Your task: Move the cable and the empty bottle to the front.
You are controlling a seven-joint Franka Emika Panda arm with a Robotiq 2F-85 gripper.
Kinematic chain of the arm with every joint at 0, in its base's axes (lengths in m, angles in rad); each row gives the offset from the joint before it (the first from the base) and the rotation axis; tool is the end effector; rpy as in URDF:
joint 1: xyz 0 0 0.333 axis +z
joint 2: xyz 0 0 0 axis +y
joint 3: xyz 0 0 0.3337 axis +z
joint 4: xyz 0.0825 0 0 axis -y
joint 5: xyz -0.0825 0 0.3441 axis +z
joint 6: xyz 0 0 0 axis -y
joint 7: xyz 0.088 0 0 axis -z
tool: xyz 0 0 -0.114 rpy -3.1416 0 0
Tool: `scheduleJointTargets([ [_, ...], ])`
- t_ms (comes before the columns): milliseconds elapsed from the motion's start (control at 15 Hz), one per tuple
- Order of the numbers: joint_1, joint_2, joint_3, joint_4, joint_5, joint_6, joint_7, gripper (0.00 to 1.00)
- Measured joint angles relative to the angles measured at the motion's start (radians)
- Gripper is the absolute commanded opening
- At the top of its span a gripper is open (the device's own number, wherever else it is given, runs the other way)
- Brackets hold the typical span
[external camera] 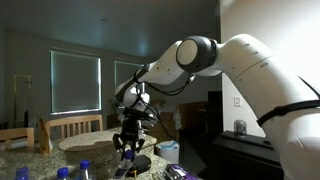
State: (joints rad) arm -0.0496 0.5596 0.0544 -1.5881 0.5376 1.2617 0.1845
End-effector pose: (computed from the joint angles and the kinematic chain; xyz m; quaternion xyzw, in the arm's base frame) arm 0.5585 0.0674 0.3316 -0.8607 0.1107 0.4367 0.2373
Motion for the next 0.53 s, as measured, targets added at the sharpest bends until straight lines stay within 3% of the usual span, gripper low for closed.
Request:
scheduleJointTargets([
  [533, 0.004, 0.333, 0.010, 0.339, 0.114, -0.377, 0.016, 0.14],
])
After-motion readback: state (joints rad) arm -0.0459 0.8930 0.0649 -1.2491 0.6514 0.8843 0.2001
